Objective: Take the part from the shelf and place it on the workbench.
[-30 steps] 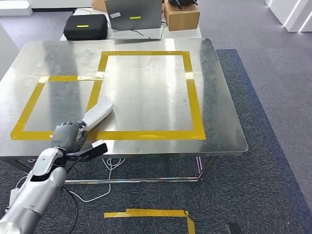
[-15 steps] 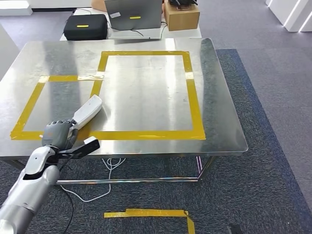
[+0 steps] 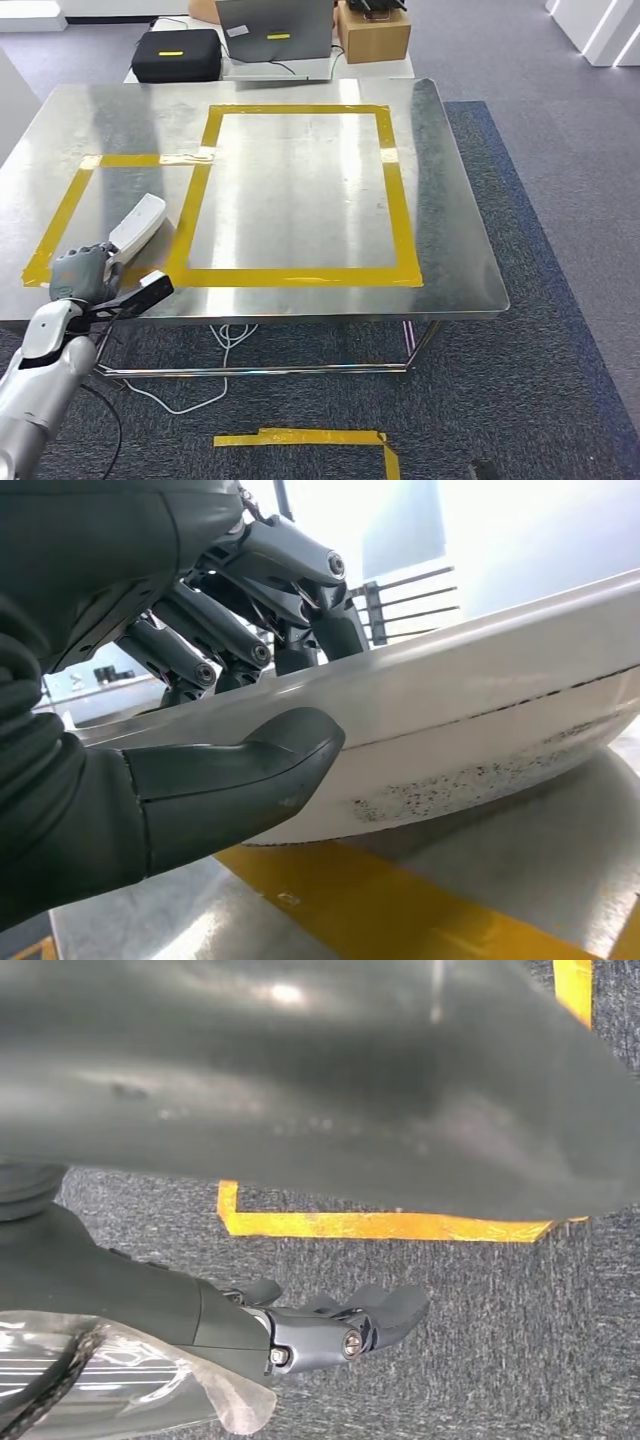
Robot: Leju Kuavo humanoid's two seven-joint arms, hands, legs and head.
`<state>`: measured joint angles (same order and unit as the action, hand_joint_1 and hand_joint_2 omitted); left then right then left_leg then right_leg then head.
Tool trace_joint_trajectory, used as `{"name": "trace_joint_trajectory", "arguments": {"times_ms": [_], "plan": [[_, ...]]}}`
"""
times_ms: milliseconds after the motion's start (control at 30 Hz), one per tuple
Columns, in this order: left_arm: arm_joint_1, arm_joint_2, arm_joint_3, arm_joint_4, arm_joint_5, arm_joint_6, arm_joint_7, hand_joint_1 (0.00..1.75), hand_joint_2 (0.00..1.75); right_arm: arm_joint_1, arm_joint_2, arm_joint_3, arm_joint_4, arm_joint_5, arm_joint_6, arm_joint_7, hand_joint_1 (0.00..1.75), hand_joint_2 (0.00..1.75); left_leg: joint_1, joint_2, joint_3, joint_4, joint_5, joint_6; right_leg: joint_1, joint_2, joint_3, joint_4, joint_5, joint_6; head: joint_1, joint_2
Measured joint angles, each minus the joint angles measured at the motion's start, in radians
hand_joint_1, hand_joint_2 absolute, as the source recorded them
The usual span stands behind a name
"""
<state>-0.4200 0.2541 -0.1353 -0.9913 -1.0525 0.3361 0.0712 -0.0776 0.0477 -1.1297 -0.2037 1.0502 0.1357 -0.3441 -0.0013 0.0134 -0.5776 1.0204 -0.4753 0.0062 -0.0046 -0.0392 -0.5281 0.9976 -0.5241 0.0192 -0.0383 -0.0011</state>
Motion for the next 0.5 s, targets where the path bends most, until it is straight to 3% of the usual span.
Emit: {"name": "trace_joint_trajectory", "arguments": {"times_ms": [500], "plan": [[-0.039, 0.001, 0.018, 0.080, -0.047, 0.035, 0.010, 1.75, 1.75, 0.001, 0.000, -0.018, 0.000, -0.006, -0.001, -0.004, 0.00, 0.00, 0.000, 0.000, 0.000, 0.000, 0.000, 0.000, 0.000, 0.000, 0.000, 0.000, 0.000, 0.000, 0.000, 0.000]]}}
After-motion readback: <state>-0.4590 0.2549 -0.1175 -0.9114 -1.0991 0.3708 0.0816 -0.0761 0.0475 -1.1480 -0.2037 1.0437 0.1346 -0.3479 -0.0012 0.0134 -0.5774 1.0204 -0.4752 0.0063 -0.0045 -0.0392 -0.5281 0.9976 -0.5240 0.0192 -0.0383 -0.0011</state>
